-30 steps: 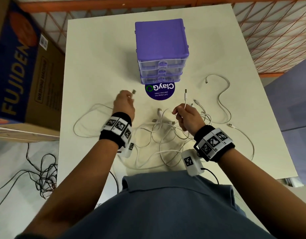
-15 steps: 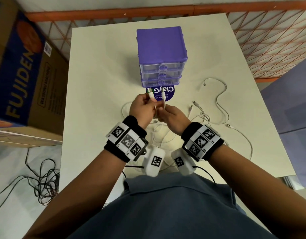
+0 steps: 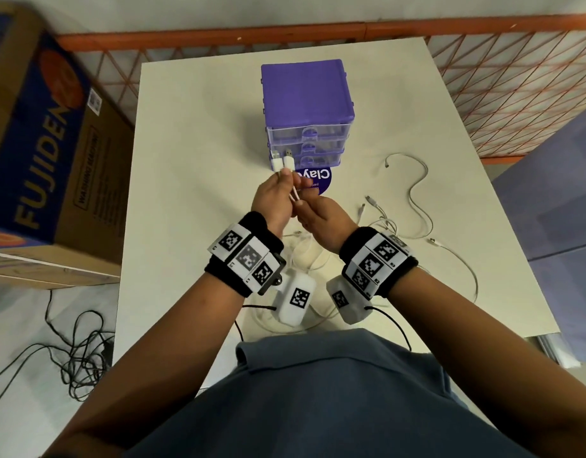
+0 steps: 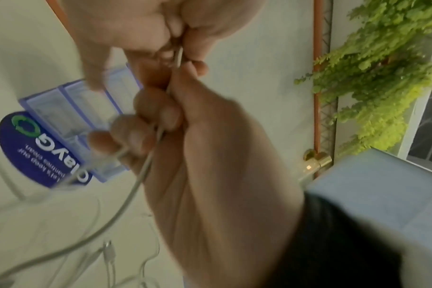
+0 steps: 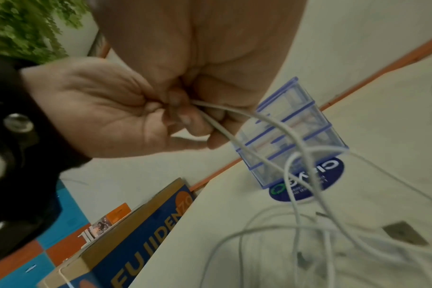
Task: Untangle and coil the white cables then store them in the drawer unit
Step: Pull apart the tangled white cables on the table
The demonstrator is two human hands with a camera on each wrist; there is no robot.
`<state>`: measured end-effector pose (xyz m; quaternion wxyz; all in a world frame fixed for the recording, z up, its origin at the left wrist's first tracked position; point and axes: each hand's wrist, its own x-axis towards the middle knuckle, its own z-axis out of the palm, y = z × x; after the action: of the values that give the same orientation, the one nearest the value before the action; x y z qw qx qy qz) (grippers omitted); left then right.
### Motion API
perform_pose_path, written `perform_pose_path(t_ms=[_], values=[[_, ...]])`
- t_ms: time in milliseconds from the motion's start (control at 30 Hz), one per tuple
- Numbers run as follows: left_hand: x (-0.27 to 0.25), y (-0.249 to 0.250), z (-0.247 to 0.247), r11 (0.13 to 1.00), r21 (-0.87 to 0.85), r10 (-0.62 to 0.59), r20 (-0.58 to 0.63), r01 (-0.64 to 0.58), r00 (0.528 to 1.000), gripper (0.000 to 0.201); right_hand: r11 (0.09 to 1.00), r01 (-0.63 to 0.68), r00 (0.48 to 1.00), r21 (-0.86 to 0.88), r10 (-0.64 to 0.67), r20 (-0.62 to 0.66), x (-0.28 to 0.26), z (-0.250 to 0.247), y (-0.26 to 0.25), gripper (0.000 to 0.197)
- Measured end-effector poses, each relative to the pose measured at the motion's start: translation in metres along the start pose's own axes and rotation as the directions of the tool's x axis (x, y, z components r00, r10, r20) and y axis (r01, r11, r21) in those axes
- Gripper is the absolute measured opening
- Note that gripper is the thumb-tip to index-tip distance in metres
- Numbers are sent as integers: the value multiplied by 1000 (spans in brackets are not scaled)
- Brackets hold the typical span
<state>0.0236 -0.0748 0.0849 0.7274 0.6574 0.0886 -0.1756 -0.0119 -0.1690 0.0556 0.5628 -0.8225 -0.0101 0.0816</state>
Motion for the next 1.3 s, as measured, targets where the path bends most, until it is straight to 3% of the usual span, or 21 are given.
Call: perform_pose_path(t_ms=[167,267,367,467,567,667,800,900,967,1067,1133,1167,1200,1233,1300], values=[[22,35,-31,899,-434,-25,-182,-58,983,39,996,-84,996,-42,85,21,-10,-13,27,33],[27,34,-43,836,-547,-19,-113,-46,993,37,996,-76,996,-47,74,-46,-9,-15,29,23],[12,11,-22,913,-390,-63,144,115,988,27,999,-23,994,-29,20,-110,-1,-12,21,22],[-5,-10,0,979,-175,-55,271,105,961,34,998,3,991,-64,-12,-133,3,-9,16,17],[1,-5,-3,962,-247,-70,174,113,982,35,994,-35,996,-99,27,-88,2,-13,20,20],[18,18,-22,918,-388,-69,46,81,997,32,965,-82,996,-251,71,-51,-11,-23,34,27],[34,41,-51,870,-494,-57,-80,10,995,33,948,-157,987,-276,139,-85,-27,-32,53,30],[41,30,-60,859,-512,-82,-127,6,988,34,957,-203,965,-209,160,-206,-23,-32,57,34],[41,10,-59,895,-434,-167,-106,106,980,37,959,-244,934,-142,193,-299,-18,-33,57,29],[32,-12,-55,928,-111,-361,-23,357,932,53,959,-257,915,-117,203,-347,-13,-38,58,23],[22,-15,-55,853,182,-507,69,489,859,68,956,-276,908,-98,226,-354,-11,-40,59,22],[15,-12,-52,795,342,-559,94,500,824,73,952,-295,902,-83,249,-353,-10,-42,60,22],[8,-8,-47,746,490,-559,95,450,824,75,947,-313,898,-73,270,-347,-9,-43,60,23],[0,-3,-41,712,607,-501,87,353,861,71,943,-325,898,-77,282,-337,-8,-44,60,23],[-14,3,-25,701,710,-201,108,66,974,52,938,-321,915,-129,272,-299,-8,-45,57,22]])
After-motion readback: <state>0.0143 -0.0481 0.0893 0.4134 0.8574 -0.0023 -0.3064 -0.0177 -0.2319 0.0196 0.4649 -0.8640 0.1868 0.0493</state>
